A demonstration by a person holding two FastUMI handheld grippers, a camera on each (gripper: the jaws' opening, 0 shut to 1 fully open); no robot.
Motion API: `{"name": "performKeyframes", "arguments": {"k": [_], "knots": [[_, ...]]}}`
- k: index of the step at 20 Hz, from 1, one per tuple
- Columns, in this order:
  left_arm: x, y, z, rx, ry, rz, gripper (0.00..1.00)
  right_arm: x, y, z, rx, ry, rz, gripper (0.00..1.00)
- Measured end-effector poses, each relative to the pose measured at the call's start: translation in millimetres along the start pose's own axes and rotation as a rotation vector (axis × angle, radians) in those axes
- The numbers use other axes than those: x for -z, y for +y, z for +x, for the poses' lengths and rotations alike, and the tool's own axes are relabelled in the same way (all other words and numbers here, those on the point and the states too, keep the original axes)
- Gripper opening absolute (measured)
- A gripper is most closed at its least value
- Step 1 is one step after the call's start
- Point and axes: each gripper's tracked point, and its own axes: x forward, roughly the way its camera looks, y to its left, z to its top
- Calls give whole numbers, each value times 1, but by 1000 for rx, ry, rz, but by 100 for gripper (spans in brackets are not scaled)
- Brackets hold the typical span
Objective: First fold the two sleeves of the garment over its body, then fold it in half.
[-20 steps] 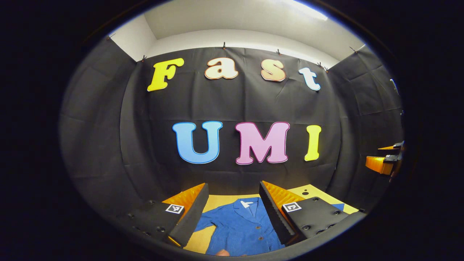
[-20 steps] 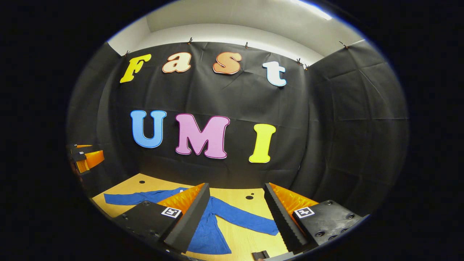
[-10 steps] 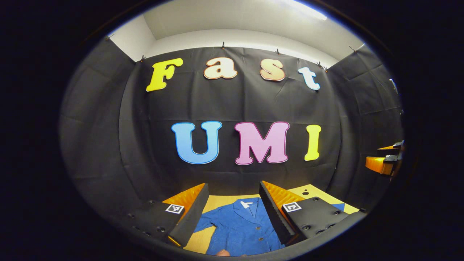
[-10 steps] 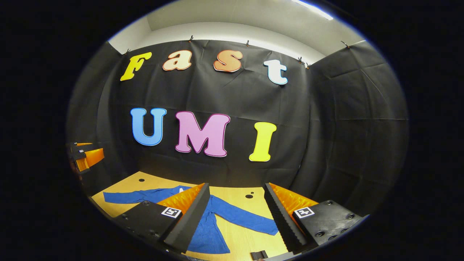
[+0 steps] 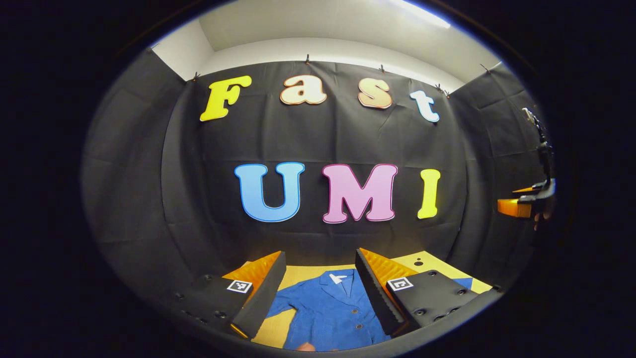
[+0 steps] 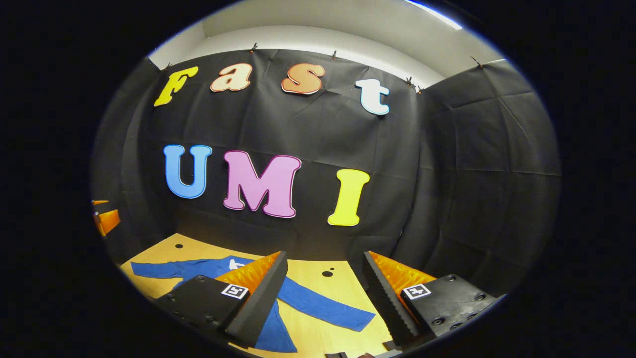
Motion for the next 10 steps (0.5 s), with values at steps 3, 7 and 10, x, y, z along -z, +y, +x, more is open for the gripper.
{"name": "performKeyframes", "arguments": {"k": [3,7,10], "knots": [[8,10,0,-17,12,-11,83,14,-4,29,-38,108,81,96],[25,18,3,-33,60,-34,83,77,-28,72,-38,384,167,96],[38,38,6,-94,87,-9,81,151,-52,100,-5,631,243,96]]}}
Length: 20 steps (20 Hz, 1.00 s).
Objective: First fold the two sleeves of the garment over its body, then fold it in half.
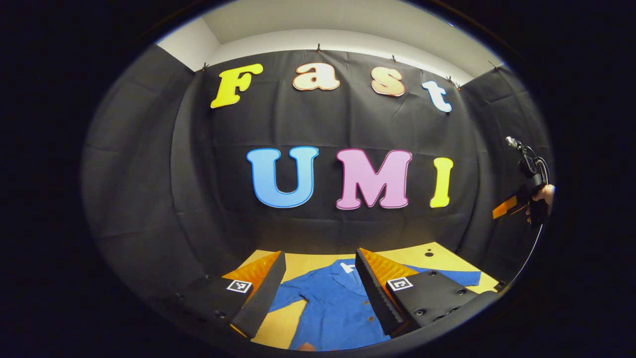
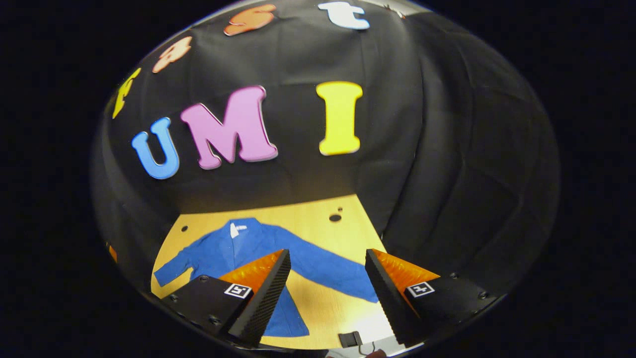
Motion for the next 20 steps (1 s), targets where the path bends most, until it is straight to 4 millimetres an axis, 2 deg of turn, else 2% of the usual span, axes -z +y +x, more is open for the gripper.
{"name": "performKeyframes", "arguments": {"k": [4,6,8,11,14,16,17,18,19,20], "knots": [[20,16,14,-73,86,-31,81,72,-51,82,88,341,148,99],[19,22,27,-109,99,-14,81,116,-72,118,137,517,194,99],[19,29,43,-166,121,21,81,149,-94,154,166,610,316,100],[22,17,70,-195,172,15,81,192,-132,192,224,723,375,99],[31,-10,94,-183,215,-15,81,215,-154,214,254,786,326,99],[39,-27,106,-164,248,3,81,229,-161,218,272,834,293,98],[40,-33,111,-158,253,24,81,226,-163,225,276,814,293,97],[39,-38,116,-155,247,43,84,229,-162,227,274,823,290,100],[40,-44,121,-150,246,52,81,226,-161,221,257,836,263,92],[40,-50,122,-139,251,51,81,225,-158,222,240,843,238,92]]}}
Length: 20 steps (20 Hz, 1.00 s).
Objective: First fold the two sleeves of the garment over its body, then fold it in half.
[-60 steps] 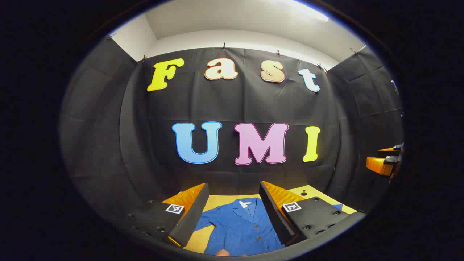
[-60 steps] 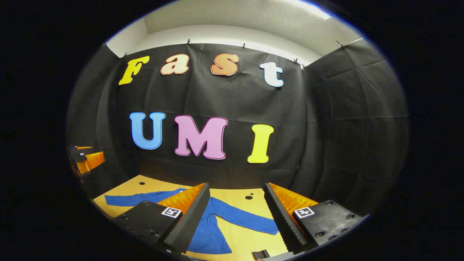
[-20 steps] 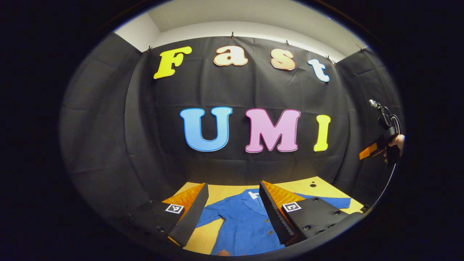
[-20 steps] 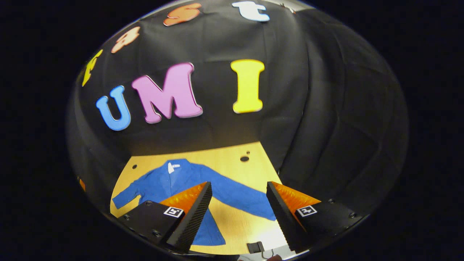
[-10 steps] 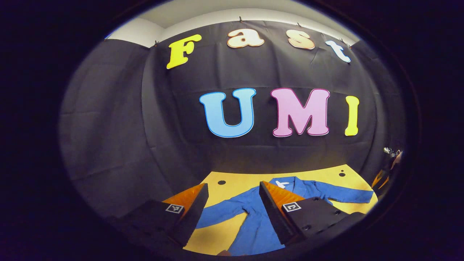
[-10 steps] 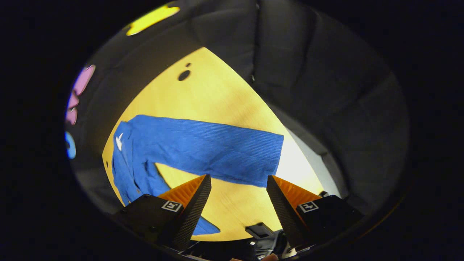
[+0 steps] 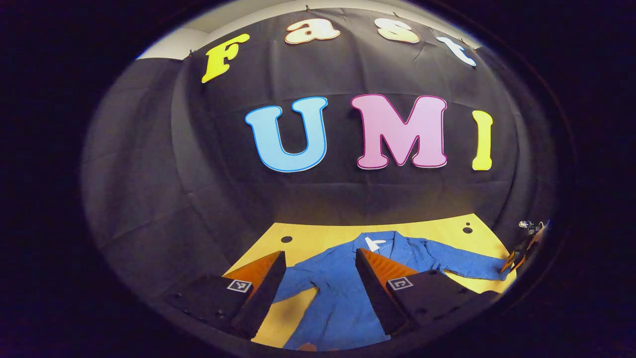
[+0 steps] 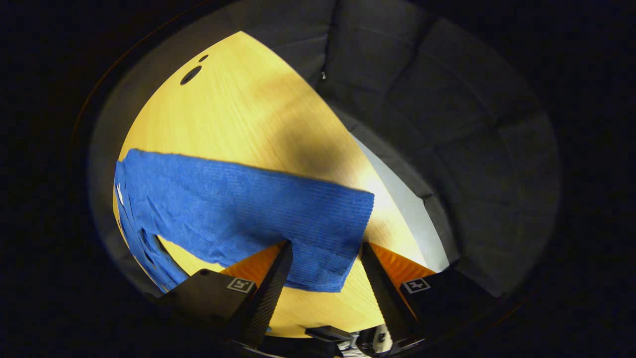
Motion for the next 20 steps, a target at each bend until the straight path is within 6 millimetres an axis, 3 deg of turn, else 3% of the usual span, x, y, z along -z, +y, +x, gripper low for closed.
{"name": "performKeyframes", "arguments": {"k": [3,5,8,11,13,16,18,20], "knots": [[-3,-15,2,35,6,2,81,-6,20,3,-42,4,15,42],[-6,-9,3,27,-13,18,81,-7,21,2,-43,-1,6,9],[-4,9,4,24,-14,3,81,-7,23,-4,-33,-50,-1,5],[-2,42,-1,10,-23,-6,84,-14,34,-37,-45,-146,-14,5],[3,62,-4,4,-29,-10,81,-24,43,-72,-16,-232,-81,5],[13,94,-13,4,-33,-31,84,-50,76,-139,6,-386,-169,5],[18,116,-20,6,-43,-51,83,-67,114,-195,-21,-499,-206,5],[26,143,-28,-12,-45,-70,83,-66,168,-245,-82,-575,-243,4]]}}
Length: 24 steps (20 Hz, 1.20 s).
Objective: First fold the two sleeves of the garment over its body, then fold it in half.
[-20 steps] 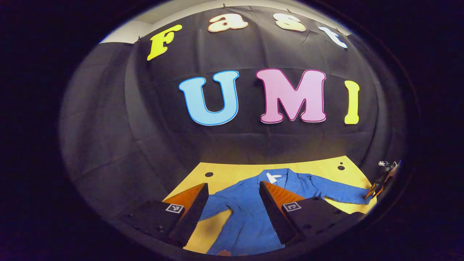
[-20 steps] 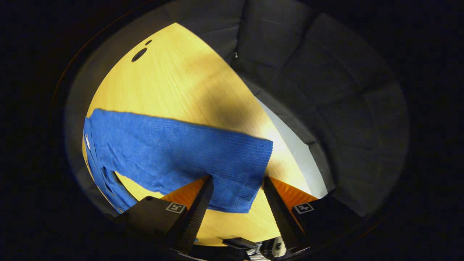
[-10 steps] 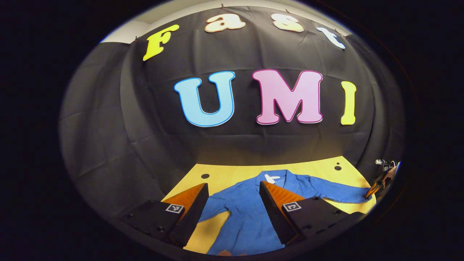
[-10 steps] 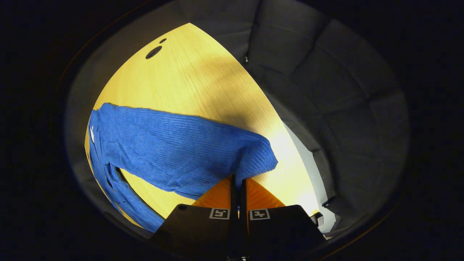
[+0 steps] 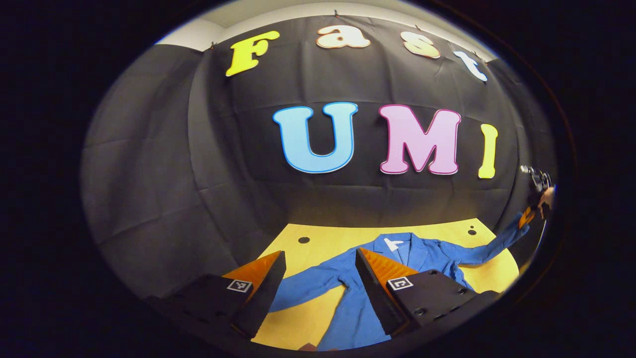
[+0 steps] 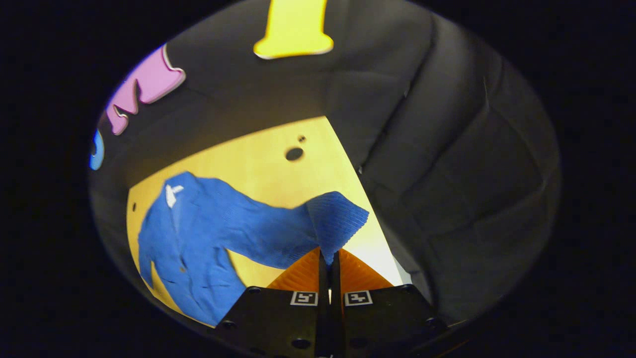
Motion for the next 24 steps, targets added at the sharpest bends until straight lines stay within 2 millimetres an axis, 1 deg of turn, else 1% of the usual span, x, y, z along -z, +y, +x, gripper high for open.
{"name": "performKeyframes", "arguments": {"k": [1,3,4,5,6,7,8,9,10,11,12,14,15,16,17,18,20,21,22,23,24], "knots": [[2,15,-4,-14,-3,-10,81,-17,31,-21,-39,-35,-12,5],[10,45,-13,-50,-5,-29,81,-49,105,-49,-136,-104,-30,5],[15,58,-17,-68,0,-40,83,-57,143,-59,-187,-117,-40,4],[19,70,-23,-85,6,-49,83,-60,178,-63,-218,-131,-71,4],[25,81,-28,-101,10,-55,83,-63,212,-64,-245,-143,-105,5],[30,92,-32,-118,15,-57,83,-59,248,-61,-275,-138,-129,4],[34,103,-35,-137,20,-53,83,-50,285,-58,-317,-118,-133,5],[39,115,-41,-160,29,-46,83,-36,324,-49,-366,-89,-133,4],[44,127,-46,-184,35,-40,83,-20,358,-39,-406,-60,-140,4],[47,138,-52,-207,39,-34,83,0,387,-22,-433,-30,-160,4],[52,149,-58,-234,42,-29,83,21,410,-5,-456,12,-187,4],[67,167,-69,-283,71,-35,81,68,446,30,-488,102,-225,5],[75,174,-73,-304,96,-48,81,88,464,44,-498,142,-230,5],[87,180,-79,-328,125,-59,81,103,480,59,-503,173,-220,5],[96,186,-84,-355,155,-66,81,114,495,67,-513,200,-194,0],[99,193,-89,-384,176,-70,81,123,511,73,-533,224,-159,5],[103,198,-96,-417,188,-86,83,137,539,84,-571,251,-100,5],[103,198,-96,-423,193,-99,81,144,546,90,-576,272,-80,5],[106,197,-95,-423,192,-117,81,154,551,96,-575,313,-63,23],[109,195,-88,-416,188,-147,84,165,556,102,-573,344,-53,7],[116,192,-79,-403,196,-191,81,171,562,108,-578,352,-40,7]]}}
